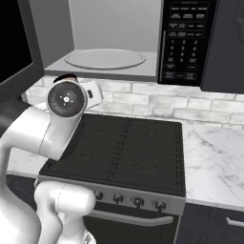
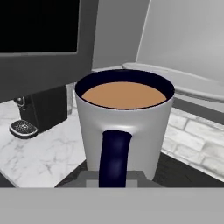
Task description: Pick the cup of tea, navigate to the dining table, and place it on the saucer.
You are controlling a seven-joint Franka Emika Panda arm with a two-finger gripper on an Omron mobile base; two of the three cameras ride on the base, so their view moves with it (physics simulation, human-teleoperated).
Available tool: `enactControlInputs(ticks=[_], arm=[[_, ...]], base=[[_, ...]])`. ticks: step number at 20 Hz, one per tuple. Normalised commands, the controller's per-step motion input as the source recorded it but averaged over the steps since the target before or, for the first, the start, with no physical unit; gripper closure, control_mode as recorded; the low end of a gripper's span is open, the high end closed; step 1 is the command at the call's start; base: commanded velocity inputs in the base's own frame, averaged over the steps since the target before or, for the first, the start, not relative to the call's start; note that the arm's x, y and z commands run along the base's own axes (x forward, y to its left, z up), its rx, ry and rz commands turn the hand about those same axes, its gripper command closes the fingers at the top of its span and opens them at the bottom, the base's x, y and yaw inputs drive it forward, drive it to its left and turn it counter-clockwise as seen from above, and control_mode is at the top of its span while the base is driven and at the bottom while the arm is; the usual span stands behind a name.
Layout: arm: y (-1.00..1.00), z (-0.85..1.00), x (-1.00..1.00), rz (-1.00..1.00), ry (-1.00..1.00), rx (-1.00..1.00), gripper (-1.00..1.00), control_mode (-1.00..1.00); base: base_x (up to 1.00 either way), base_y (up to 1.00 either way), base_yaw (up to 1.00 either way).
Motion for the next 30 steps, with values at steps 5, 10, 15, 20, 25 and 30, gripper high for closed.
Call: enactControlInputs(ticks=[5, 10, 15, 20, 25, 30], arm=[[0.00, -0.31, -0.38, -0.07, 0.02, 0.00, 1.00, -1.00], [0.00, -0.10, -0.20, -0.04, 0.00, 0.00, 1.00, -1.00], [0.00, 0.00, 0.00, 0.00, 0.00, 0.00, 1.00, -1.00], [0.00, 0.00, 0.00, 0.00, 0.00, 0.00, 1.00, -1.00], [0.00, 0.00, 0.00, 0.00, 0.00, 0.00, 1.00, 1.00], [0.00, 0.00, 0.00, 0.00, 0.00, 0.00, 1.00, 1.00]], base=[[0.00, 0.00, 0.00], [0.00, 0.00, 0.00], [0.00, 0.00, 0.00], [0.00, 0.00, 0.00], [-0.53, -0.03, -0.07], [-0.97, -0.24, -0.22]])
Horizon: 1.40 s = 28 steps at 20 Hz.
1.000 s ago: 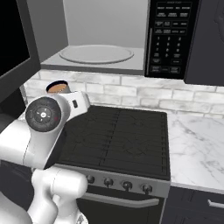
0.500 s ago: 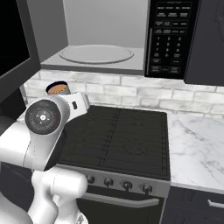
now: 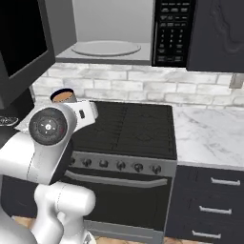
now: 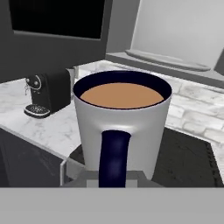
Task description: Pick the cup of tea, navigate to the dining table, and place it on the saucer.
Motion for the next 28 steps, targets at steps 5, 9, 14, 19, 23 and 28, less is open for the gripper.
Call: enactControlInputs(ticks=[5, 9, 14, 19, 23, 28], arm=[[0.00, 0.00, 0.00, 0.00, 0.00, 0.00, 1.00, 1.00], [0.00, 0.00, 0.00, 0.00, 0.00, 0.00, 1.00, 1.00], [0.00, 0.00, 0.00, 0.00, 0.00, 0.00, 1.00, 1.00], [0.00, 0.00, 0.00, 0.00, 0.00, 0.00, 1.00, 1.00], [0.00, 0.00, 0.00, 0.00, 0.00, 0.00, 1.00, 1.00], [0.00, 0.00, 0.00, 0.00, 0.00, 0.00, 1.00, 1.00]], base=[[-0.65, -0.17, -0.30], [-0.34, -0.03, -0.67], [-0.04, 0.00, -0.84], [0.00, 0.00, -0.91], [0.00, 0.00, -0.94], [0.00, 0.00, -0.94]])
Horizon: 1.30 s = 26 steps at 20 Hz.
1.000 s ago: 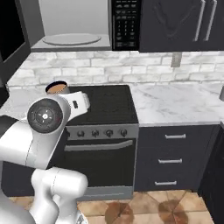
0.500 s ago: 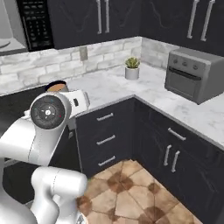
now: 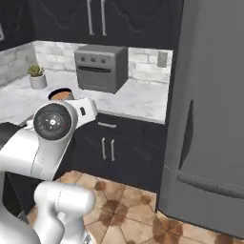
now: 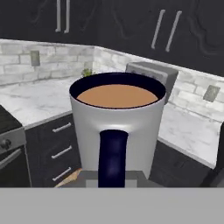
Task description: Pick the cup of tea, navigate to the dining table, and place it on the saucer.
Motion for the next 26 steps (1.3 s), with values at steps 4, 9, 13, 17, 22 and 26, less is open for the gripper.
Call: enactControlInputs(ticks=[4, 9, 13, 17, 22, 26], arm=[[0.00, 0.00, 0.00, 0.00, 0.00, 0.00, 1.00, 1.00], [0.00, 0.00, 0.00, 0.00, 0.00, 0.00, 1.00, 1.00], [0.00, 0.00, 0.00, 0.00, 0.00, 0.00, 1.00, 1.00], [0.00, 0.00, 0.00, 0.00, 0.00, 0.00, 1.00, 1.00], [0.00, 0.00, 0.00, 0.00, 0.00, 0.00, 1.00, 1.00], [0.00, 0.00, 0.00, 0.00, 0.00, 0.00, 1.00, 1.00]], base=[[0.00, 0.00, -0.93], [0.00, 0.00, -0.93], [0.00, 0.00, -0.91], [0.00, 0.00, -0.92], [0.00, 0.00, -0.91], [0.00, 0.02, -0.87]])
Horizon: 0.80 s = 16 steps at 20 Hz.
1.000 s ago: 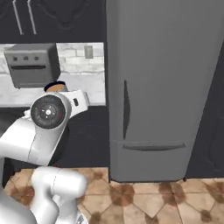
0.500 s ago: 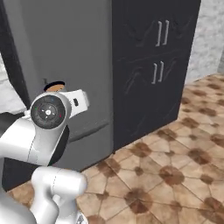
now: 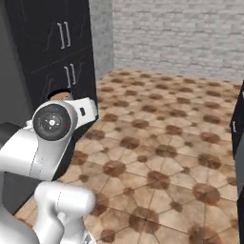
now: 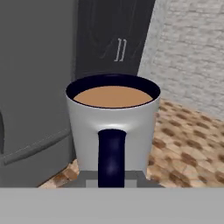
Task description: Pick the cup of tea, navigate to the dining table, and place it on the saucer.
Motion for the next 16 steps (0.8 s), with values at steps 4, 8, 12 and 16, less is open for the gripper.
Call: enactControlInputs(ticks=[4, 8, 12, 16], arm=[[0.00, 0.00, 0.00, 0.00, 0.00, 0.00, 1.00, 1.00], [0.00, 0.00, 0.00, 0.00, 0.00, 0.00, 1.00, 1.00], [0.00, 0.00, 0.00, 0.00, 0.00, 0.00, 1.00, 1.00], [0.00, 0.00, 0.00, 0.00, 0.00, 0.00, 1.00, 1.00]], base=[[0.00, 0.07, -0.84], [0.00, 0.09, -0.83], [0.00, 0.04, -0.81], [0.19, 0.16, -0.73]])
